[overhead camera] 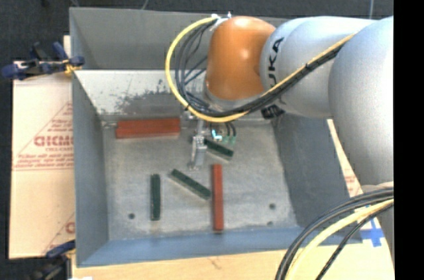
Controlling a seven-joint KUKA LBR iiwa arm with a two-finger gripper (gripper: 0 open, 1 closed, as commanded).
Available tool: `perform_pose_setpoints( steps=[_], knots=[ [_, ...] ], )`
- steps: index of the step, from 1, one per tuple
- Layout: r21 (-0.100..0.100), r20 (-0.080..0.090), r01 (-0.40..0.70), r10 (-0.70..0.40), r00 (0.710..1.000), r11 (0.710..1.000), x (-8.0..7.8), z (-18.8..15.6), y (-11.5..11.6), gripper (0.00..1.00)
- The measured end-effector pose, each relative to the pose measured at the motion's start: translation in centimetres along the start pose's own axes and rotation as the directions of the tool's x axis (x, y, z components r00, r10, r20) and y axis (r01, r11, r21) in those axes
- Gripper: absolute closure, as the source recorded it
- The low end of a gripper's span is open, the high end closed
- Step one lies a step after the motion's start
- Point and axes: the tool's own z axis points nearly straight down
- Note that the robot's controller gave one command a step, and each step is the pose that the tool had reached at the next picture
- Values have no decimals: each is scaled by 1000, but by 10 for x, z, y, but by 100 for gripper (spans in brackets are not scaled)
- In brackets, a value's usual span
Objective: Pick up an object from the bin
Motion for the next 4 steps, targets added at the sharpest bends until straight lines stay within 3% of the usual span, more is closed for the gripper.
perform_pose_setpoints(
  steps=[1, 2, 3, 4],
  knots=[
    [-1, 8, -2, 2, 1000, 1000, -2, -5, 0, 0],
    [-1, 9, -76, 76, 997, 997, 46, 60, 1, 0],
    [-5, 22, -91, 91, 996, 996, 60, 87, 2, 0],
    [-3, 8, -258, 258, 966, 966, 76, 73, -10, 0]
  ],
)
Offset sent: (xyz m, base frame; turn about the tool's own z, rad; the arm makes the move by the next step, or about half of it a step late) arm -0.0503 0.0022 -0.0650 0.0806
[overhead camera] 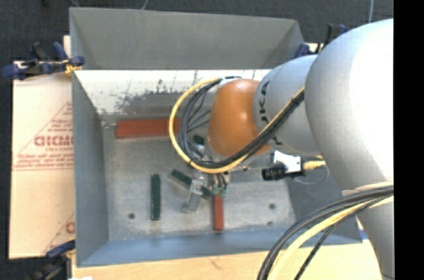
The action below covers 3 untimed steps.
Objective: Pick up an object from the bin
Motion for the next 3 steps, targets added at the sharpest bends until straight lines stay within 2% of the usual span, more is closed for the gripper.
perform_pose_setpoints(
  steps=[1, 2, 3],
  knots=[
    [3, 0, 15, -15, 1000, 1000, -5, -7, -6, 0],
    [3, 2, 0, 0, 1000, 1000, -3, -4, -1, 100],
    [3, 2, 0, 0, 1000, 1000, -3, -4, -1, 100]
  ],
)
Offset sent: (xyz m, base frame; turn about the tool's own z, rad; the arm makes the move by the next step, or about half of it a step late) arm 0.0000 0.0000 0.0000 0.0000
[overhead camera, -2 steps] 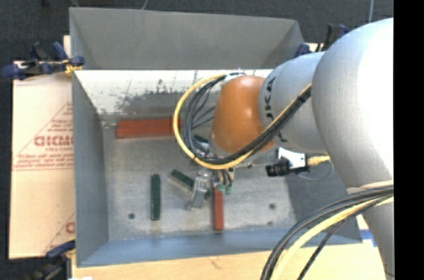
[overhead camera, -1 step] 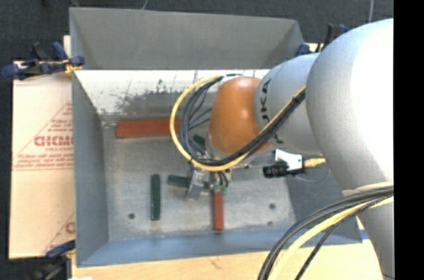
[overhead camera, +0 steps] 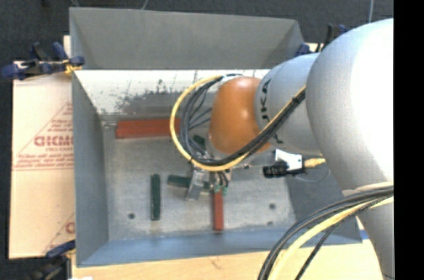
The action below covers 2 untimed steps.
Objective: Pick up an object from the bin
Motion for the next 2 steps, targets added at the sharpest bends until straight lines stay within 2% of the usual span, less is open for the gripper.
perform_pose_setpoints(
  steps=[2],
  knots=[
    [0, -4, -1, 1, 1000, 1000, 1, -13, 0, 100]
  ],
)
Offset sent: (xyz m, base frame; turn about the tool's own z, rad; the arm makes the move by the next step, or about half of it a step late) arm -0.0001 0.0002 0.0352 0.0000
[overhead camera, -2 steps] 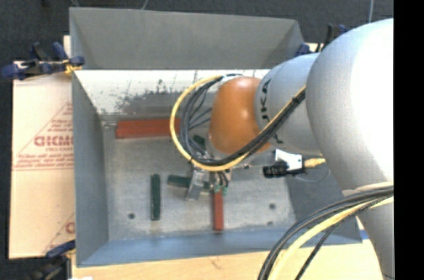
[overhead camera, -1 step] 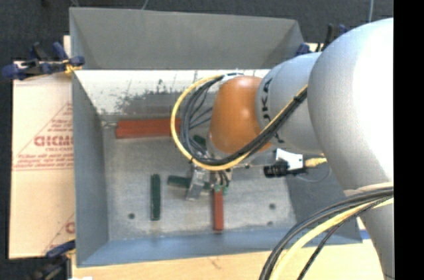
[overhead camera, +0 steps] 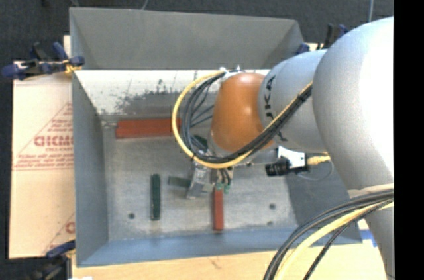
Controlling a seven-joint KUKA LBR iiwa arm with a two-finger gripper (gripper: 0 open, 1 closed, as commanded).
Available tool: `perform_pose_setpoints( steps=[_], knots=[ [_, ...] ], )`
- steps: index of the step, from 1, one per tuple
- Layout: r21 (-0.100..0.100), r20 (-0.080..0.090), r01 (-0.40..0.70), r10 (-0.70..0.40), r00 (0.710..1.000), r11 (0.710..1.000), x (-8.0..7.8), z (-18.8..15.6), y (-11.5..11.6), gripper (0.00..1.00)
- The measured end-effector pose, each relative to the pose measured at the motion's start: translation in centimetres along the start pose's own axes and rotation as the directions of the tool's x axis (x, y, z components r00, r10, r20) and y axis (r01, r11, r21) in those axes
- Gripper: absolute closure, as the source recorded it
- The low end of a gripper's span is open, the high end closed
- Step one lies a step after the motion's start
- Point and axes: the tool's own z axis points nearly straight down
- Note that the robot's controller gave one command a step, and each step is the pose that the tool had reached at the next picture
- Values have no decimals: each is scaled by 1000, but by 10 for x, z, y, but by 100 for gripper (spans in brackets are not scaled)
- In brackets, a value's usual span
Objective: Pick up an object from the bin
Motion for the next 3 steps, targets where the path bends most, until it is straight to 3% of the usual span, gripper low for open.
perform_pose_setpoints(
  steps=[3],
  knots=[
    [0, 0, 0, 0, 1000, 1000, 0, 0, 0, 100]
  ],
)
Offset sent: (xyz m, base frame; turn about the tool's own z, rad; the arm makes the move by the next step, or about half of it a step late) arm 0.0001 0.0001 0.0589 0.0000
